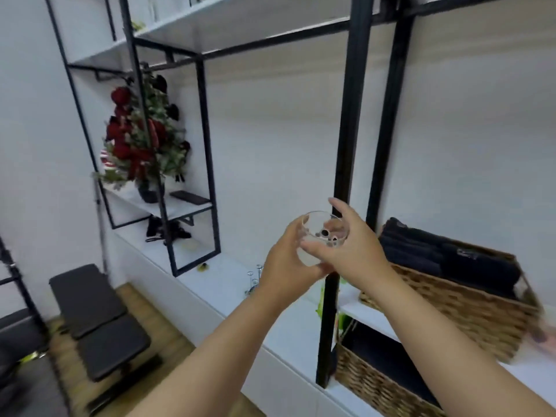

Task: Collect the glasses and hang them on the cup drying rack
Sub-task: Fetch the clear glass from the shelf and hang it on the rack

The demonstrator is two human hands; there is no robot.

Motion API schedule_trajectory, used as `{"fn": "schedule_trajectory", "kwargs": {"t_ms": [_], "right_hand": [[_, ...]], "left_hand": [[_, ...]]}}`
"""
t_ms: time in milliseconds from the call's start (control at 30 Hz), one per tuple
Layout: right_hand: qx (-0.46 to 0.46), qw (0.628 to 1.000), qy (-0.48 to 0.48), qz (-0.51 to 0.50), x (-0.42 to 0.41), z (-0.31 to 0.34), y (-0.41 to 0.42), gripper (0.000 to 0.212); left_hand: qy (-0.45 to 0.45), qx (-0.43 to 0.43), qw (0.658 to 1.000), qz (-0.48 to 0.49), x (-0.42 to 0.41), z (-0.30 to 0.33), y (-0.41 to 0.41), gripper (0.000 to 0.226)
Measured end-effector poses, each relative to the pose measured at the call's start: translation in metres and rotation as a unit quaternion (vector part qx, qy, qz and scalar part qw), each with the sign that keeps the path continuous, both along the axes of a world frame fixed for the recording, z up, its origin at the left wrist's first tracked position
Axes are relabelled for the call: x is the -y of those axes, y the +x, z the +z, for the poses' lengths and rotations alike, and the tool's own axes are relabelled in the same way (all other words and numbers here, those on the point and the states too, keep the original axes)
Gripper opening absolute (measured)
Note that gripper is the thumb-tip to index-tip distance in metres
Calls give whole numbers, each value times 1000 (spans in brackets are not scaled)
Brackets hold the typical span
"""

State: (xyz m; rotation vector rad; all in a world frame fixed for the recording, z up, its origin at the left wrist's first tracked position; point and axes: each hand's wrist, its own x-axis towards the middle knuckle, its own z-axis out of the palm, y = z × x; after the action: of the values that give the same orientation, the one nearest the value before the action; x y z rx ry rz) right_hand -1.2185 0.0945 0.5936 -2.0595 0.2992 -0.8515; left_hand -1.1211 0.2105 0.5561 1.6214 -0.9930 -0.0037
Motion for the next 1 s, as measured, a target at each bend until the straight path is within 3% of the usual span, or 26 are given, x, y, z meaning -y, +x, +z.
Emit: {"fn": "schedule_trajectory", "kwargs": {"t_ms": [233, 400, 533, 600, 700, 833, 1000], "right_hand": [[-5, 994, 35, 100, -67, -18, 108, 100], [-8, 978, 125, 168, -70, -38, 177, 100], [-30, 944, 252, 209, -50, -57, 251, 66], [-60, 923, 321, 205, -36, -70, 290, 53], [-92, 875, 413, 237, -17, -89, 335, 53], [-58, 791, 512, 329, 5, -103, 383, 55], [1, 713, 609, 347, 21, -115, 424, 42]], "left_hand": [[13, -18, 990, 142, -80, -16, 83, 82], [41, -18, 984, 173, -96, -22, 148, 83], [24, -58, 978, 197, -86, -27, 214, 81], [19, -77, 975, 207, -74, -24, 247, 80], [20, -85, 974, 209, -49, -16, 288, 76], [-2, -126, 973, 192, -11, -13, 334, 72], [-10, -175, 969, 173, 25, -27, 372, 81]]}}
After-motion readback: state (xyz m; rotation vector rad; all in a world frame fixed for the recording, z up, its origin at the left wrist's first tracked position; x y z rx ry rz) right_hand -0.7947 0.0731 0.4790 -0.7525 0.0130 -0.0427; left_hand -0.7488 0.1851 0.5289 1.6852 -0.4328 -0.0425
